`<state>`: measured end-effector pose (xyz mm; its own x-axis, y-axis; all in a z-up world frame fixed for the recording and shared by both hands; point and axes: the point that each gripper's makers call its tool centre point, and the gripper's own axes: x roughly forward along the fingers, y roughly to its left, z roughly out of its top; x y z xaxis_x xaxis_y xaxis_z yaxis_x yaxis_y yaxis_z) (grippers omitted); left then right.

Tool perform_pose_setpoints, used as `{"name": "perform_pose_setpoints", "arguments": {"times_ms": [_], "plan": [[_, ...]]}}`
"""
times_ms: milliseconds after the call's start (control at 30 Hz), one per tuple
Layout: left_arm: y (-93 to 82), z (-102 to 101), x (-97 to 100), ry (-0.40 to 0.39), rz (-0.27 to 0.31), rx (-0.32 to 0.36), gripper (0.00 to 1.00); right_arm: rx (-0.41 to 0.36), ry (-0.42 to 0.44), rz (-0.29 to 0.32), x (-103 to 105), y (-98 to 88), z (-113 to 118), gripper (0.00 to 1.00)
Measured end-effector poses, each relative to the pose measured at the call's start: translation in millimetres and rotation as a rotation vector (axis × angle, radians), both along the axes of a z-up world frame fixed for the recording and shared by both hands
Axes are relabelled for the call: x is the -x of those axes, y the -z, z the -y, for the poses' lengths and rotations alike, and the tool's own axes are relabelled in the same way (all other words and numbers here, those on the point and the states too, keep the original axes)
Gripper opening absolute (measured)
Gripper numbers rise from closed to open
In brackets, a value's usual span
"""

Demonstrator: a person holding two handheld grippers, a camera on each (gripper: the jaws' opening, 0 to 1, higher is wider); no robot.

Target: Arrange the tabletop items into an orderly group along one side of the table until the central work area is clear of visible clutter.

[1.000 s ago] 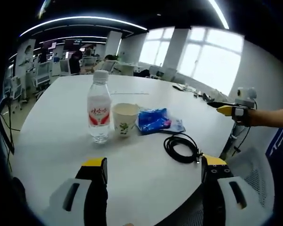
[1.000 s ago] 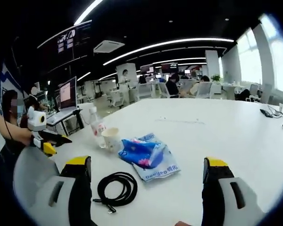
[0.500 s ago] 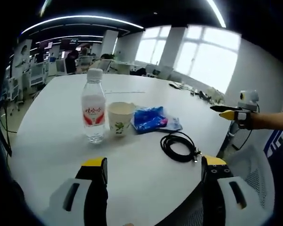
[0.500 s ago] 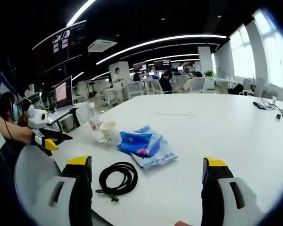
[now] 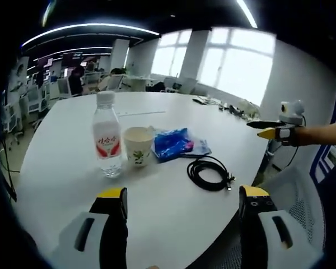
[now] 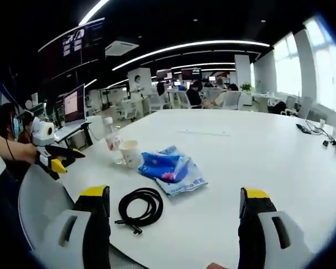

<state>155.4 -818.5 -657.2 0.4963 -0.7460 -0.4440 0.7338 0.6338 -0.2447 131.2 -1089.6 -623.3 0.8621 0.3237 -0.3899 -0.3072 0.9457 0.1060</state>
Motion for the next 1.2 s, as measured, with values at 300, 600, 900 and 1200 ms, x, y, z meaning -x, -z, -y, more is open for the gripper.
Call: {"name": "perform_pose_setpoints", "arguments": {"times_ms": [300, 600, 900, 1200], "plan": [[-0.3, -8.3, 4.2, -0.030, -0.004, 0.003, 0.78, -0.006, -0.002, -0.004, -1.4, 8.2, 5.3, 0.95], [-7.6, -13.4, -3.5, -0.154, 0.000, -0.015, 0.78, -0.085, -0.020, -0.017, -9.0, 22.1, 17.8, 0.94], [-1.7, 0.3, 5.6, -0.168, -0.010, -0.090, 0.78, -0.143, -0.066, -0.024, -19.8, 33.8, 30.2, 0.93], [-1.7, 0.2, 5.0, -0.213, -0.013, -0.098, 0.78, -0.164, -0.083, -0.025, -28.6, 34.4, 34.7, 0.92]]}}
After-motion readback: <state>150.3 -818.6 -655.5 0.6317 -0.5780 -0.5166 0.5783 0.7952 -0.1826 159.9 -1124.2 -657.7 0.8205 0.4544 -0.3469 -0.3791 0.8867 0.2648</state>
